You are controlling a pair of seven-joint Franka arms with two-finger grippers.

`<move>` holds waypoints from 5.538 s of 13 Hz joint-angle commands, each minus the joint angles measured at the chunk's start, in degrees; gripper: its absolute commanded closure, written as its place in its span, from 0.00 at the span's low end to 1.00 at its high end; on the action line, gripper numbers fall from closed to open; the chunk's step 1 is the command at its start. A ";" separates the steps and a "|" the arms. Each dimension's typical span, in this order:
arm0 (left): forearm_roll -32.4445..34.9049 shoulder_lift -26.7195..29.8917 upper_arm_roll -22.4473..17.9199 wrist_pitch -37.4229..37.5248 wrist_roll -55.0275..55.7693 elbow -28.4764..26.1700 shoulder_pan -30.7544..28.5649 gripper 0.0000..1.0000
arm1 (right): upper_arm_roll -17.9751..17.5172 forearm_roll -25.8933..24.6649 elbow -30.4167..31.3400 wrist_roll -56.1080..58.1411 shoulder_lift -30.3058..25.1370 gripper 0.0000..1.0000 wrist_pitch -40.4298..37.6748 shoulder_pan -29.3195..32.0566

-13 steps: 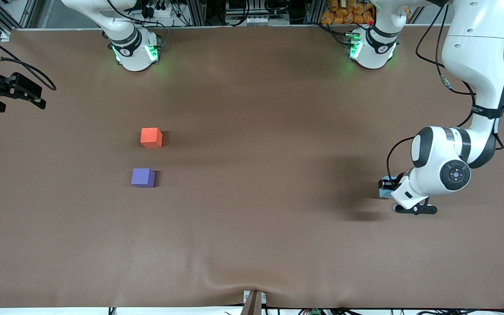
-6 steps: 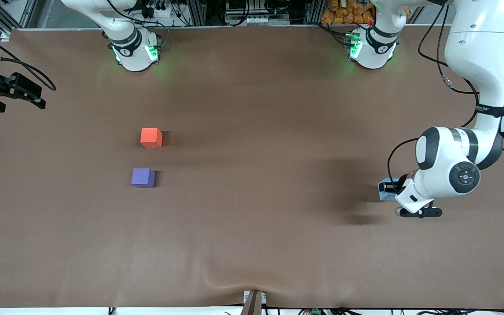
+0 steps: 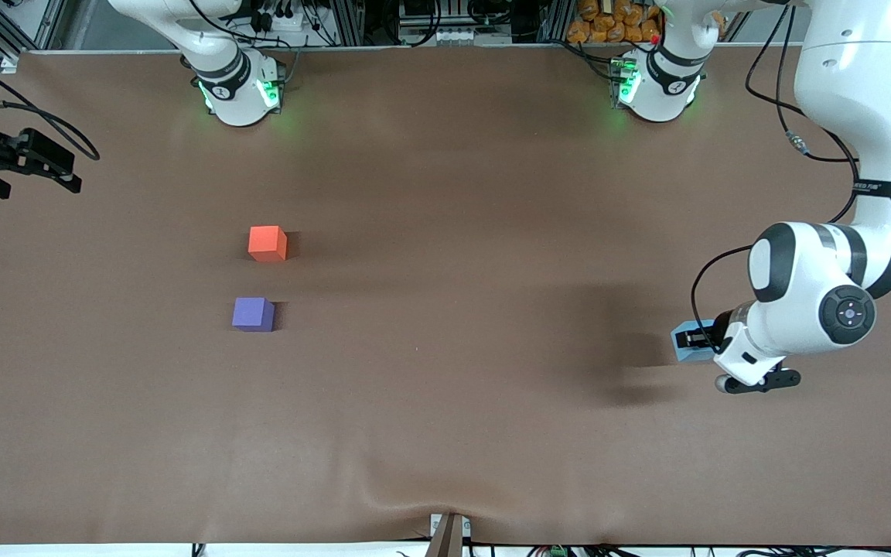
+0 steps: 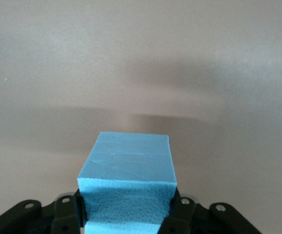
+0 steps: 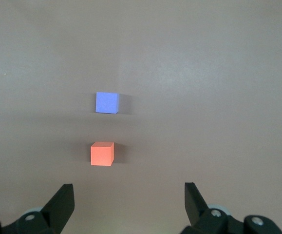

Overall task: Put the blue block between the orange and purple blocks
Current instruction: 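Carry the light blue block with the left gripper toward the table middle, then lower the light blue block onto the table and open the left gripper, then reach the right gripper to the blue block while the left gripper withdraws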

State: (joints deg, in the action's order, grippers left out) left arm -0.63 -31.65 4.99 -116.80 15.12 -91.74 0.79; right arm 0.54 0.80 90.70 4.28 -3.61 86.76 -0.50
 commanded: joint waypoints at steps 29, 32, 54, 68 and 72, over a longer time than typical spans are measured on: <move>-11.76 -8.68 0.72 -9.21 93.58 16.77 35.93 0.62 | 0.78 -0.10 -0.17 0.12 0.09 0.00 -0.19 -1.17; -11.76 -12.36 0.72 -16.58 98.51 16.86 40.95 0.60 | 0.78 -0.10 -0.35 0.21 0.53 0.00 -0.01 -1.25; -2.97 -12.03 -25.18 -8.45 74.58 18.88 41.84 0.00 | 0.70 6.41 8.08 -29.03 10.64 0.00 9.99 -12.49; -5.61 8.78 -32.85 18.69 -0.42 15.56 24.61 0.00 | 0.25 3.16 11.26 -57.18 32.95 0.00 44.09 -33.33; -2.55 21.60 -32.94 19.07 -2.80 3.27 24.53 0.00 | 0.17 3.15 9.42 -65.68 37.78 0.00 50.69 -35.70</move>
State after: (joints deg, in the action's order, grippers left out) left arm -5.33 -18.60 -28.32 -96.90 14.38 -79.32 24.77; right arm 0.32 5.33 102.63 -55.70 31.72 136.24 -34.39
